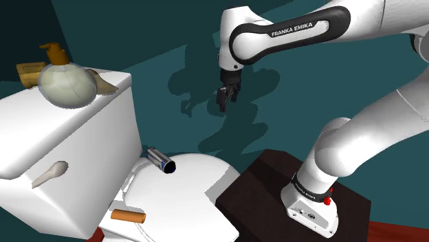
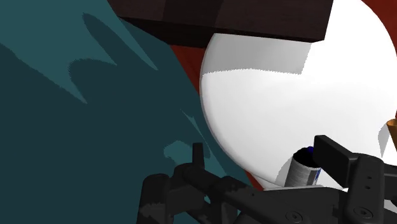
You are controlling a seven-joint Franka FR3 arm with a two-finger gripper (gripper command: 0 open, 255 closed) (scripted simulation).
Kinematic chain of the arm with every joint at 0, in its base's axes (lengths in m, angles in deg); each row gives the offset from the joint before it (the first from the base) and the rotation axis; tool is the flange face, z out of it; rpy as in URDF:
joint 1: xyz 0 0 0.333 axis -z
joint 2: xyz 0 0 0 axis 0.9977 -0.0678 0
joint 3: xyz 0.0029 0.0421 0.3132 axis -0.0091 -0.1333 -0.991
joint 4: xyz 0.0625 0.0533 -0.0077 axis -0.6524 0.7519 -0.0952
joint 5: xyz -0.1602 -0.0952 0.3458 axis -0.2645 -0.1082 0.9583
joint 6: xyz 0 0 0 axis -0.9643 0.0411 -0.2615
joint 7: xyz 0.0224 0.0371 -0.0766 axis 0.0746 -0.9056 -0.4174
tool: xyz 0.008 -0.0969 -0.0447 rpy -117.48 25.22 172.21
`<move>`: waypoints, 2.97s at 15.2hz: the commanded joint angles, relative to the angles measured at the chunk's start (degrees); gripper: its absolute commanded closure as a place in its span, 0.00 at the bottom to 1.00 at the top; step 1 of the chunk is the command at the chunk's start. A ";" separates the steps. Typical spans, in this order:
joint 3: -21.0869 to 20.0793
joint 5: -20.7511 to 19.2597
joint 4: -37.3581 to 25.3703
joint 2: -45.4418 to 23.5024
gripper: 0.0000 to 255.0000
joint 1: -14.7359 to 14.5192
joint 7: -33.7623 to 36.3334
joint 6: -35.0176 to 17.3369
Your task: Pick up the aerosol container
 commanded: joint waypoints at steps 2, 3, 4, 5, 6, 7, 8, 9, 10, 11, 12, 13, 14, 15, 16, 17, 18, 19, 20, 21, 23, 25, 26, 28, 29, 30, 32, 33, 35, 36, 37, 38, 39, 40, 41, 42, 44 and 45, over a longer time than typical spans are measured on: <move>-1.49 0.32 -1.25 -6.11 0.00 -0.53 1.81 -4.40; -1.95 0.34 -1.78 -8.13 0.00 -0.70 2.40 -5.72; -2.39 0.30 -2.38 -10.18 0.00 -0.87 2.99 -6.99; -2.82 0.23 -3.06 -12.26 0.00 -1.04 3.60 -8.21; -3.24 0.11 -3.80 -14.36 0.00 -1.20 4.21 -9.39; -3.64 -0.06 -4.62 -16.49 0.00 -1.37 4.84 -10.52; -4.01 -0.27 -5.51 -18.63 0.00 -1.56 5.47 -11.59; -4.37 -0.53 -6.46 -20.79 0.00 -1.75 6.11 -12.60; -4.69 -0.82 -7.49 -22.97 0.00 -1.95 6.76 -13.56; -4.98 -1.16 -8.58 -25.16 0.00 -2.19 7.41 -14.46; -5.24 -1.53 -9.74 -27.36 0.00 -2.44 8.07 -15.29; -5.46 -1.93 -10.97 -29.56 0.00 -2.72 8.72 -16.06; -5.64 -2.35 -12.27 -31.77 0.00 -3.02 9.37 -16.77; -5.79 -2.78 -13.64 -33.99 0.00 -3.36 10.00 -17.41; -5.90 -3.23 -15.07 -36.21 0.00 -3.72 10.62 -17.99; -5.98 -3.68 -16.58 -38.43 0.00 -4.11 11.22 -18.51; -6.01 -4.11 -18.15 -40.65 0.00 -4.54 11.79 -18.95; -6.02 -4.54 -19.79 -42.87 0.00 -4.99 12.34 -19.34; -6.02 -4.96 -21.50 -45.09 0.00 -5.45 12.85 -19.66; -5.98 -5.35 -23.29 -47.31 0.00 -5.95 13.34 -19.91; -5.84 -6.06 -27.08 -51.77 0.00 -6.99 14.19 -20.22; -5.65 -6.66 -31.19 -56.24 0.00 -8.10 14.90 -20.27; -5.55 -6.92 -33.37 -58.50 0.00 -8.66 15.20 -20.19; -5.34 -7.35 -38.01 -63.06 0.00 -9.81 15.69 -19.82; -5.25 -7.53 -40.49 -65.37 0.00 -10.39 15.89 -19.53; -5.18 -7.65 -42.40 -67.11 0.00 -10.83 16.02 -19.26; -4.98 -7.85 -42.63 -68.25 0.00 -10.98 16.09 -20.17; -4.88 -7.95 -42.77 -68.82 0.00 -11.05 16.13 -20.61; -4.69 -8.15 -43.08 -70.00 0.00 -11.20 16.20 -21.47; -4.59 -8.25 -43.26 -70.60 0.00 -11.28 16.23 -21.89; -4.49 -8.35 -43.45 -71.21 0.00 -11.35 16.26 -22.30; -4.43 -8.40 -43.55 -71.55 0.00 -11.40 16.28 -22.54; -4.43 -8.40 -43.56 -71.56 0.00 -11.40 16.28 -22.54; -4.43 -8.40 -43.35 -71.44 1.00 -11.35 16.25 -22.63; -4.44 -8.40 -43.39 -71.46 1.00 -11.37 16.27 -22.62; -4.43 -8.40 -43.40 -71.46 1.00 -11.35 16.25 -22.61; -4.43 -8.40 -43.46 -71.50 1.00 -11.35 16.24 -22.58; -4.43 -8.40 -43.45 -71.49 1.00 -11.35 16.25 -22.58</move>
